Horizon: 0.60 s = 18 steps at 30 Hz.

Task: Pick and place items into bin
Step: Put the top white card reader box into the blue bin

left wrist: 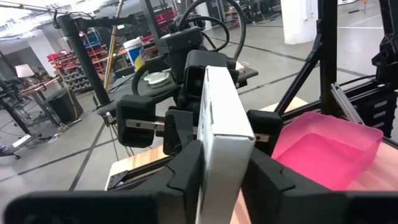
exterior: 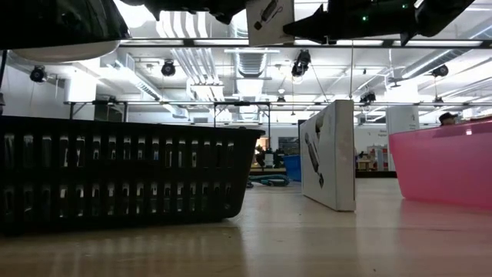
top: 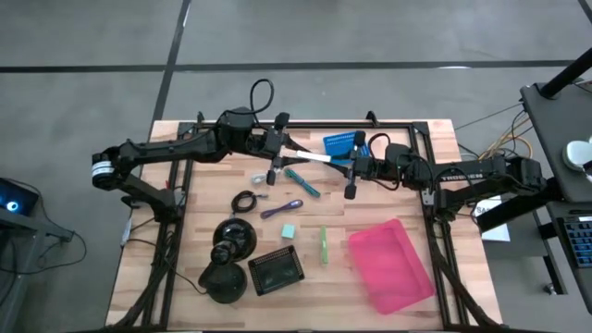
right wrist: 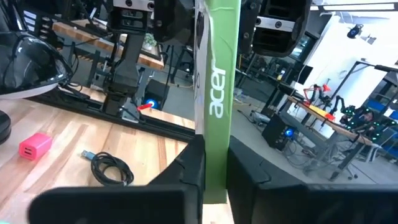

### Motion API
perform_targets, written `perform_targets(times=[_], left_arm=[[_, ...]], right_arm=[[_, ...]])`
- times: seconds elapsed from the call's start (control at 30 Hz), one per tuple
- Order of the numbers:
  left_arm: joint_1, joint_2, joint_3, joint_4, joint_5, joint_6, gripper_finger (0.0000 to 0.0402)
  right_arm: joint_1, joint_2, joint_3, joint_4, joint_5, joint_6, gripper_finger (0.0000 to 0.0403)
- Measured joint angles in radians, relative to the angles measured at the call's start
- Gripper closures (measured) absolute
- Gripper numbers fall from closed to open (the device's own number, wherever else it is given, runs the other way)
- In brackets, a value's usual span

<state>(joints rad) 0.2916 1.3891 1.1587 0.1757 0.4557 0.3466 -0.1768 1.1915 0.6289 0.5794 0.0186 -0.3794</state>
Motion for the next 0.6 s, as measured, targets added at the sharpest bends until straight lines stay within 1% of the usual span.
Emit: perform_targets(times=[0.13,0.23,0.33,0.43,0.53,0.6], left_arm=[[0.000,0.000,0.000,-0.002,0.000,0.000,0.0292],[0.000,-0.003,0.000,-0.014,-0.001,0.000,0.0286],[0.001,-0.023,0.001,-0.057,-0.013,0.001,0.0284],[0.002,-0.054,0.000,-0.109,-0.056,0.000,0.0284],[0.001,-0.089,0.000,-0.167,-0.108,0.000,0.0283],[0.001,-0.108,0.000,-0.200,-0.141,0.000,0.0283]], right_arm=[[0.000,0.000,0.000,0.000,0.008,-0.013,0.0381],[0.000,-0.001,0.000,-0.005,0.013,-0.017,0.0380],[0.000,-0.007,0.000,-0.028,0.042,-0.022,0.0380],[0.000,-0.020,0.005,-0.077,0.077,-0.028,0.0380],[0.000,-0.043,0.010,-0.124,0.090,-0.029,0.0380],[0.000,-0.062,0.026,-0.178,0.124,-0.039,0.0380]])
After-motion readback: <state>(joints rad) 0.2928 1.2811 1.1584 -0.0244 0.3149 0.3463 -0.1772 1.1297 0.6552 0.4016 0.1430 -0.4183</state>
